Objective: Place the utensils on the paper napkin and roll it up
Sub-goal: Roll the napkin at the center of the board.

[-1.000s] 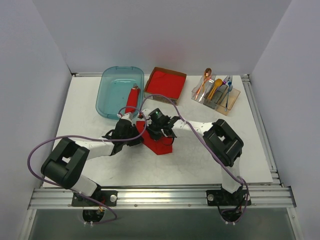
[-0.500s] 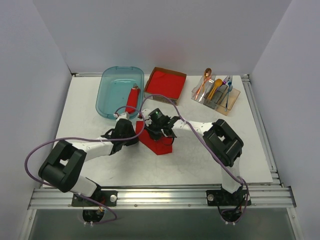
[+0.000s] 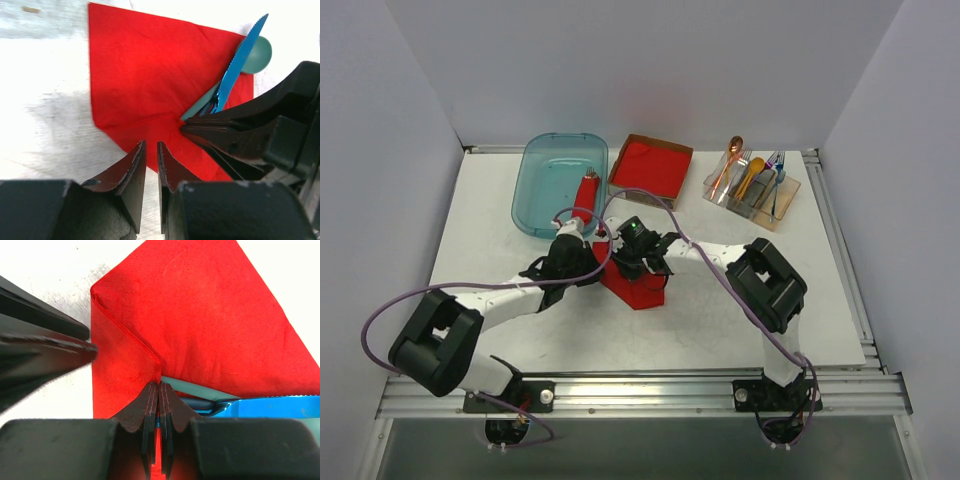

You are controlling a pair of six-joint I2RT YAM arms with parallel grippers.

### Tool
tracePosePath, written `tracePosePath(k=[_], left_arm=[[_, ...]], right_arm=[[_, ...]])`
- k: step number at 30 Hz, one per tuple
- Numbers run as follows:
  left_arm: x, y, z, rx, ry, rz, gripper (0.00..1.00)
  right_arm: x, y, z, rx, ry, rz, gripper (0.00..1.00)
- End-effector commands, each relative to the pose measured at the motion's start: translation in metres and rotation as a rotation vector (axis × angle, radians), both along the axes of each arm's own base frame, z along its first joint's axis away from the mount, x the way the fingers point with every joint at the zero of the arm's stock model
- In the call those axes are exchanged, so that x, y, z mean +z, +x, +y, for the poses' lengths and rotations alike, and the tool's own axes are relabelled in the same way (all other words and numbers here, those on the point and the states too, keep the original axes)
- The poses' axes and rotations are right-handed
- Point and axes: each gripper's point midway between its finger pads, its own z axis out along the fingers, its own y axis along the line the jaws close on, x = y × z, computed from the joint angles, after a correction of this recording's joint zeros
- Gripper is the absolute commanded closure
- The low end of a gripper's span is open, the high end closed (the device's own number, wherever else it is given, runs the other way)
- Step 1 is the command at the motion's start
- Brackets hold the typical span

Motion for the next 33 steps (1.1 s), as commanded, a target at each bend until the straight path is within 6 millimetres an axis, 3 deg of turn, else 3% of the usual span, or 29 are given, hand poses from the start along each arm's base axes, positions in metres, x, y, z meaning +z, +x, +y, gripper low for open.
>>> tracePosePath(k=[1,7,15,21,25,33], left_arm=[[0.018,0.016,-0.021,-0.051,-0.049,-0.056,0.77],[-0.002,0.019,-0.019,-0.025,-0.038,0.006,0.77],[-0.027,0.017,0.020,0.116,0.073,0.087,0.77],[-0.012,0.017,0.035,0.161,0.118,0.046,0.73],[0.001,0.013,0.024,0.083,0.116,0.001,0.63],[0.017,0.004,-0.012,-0.120,0.185,-0.192,0.59]], right_arm=[[0.004,0.005,0.003,-0.009,0.004,0.003,0.96],[0.004,0.006,0.002,-0.010,0.004,0.005,0.96],[0.002,0.005,0.003,-0.006,0.001,0.009,0.96],[-0.001,0.004,0.002,-0.003,-0.004,0.015,0.96],[0.000,0.005,0.002,-0.009,-0.004,0.015,0.96],[0.003,0.005,0.004,-0.009,0.010,0.027,0.96]])
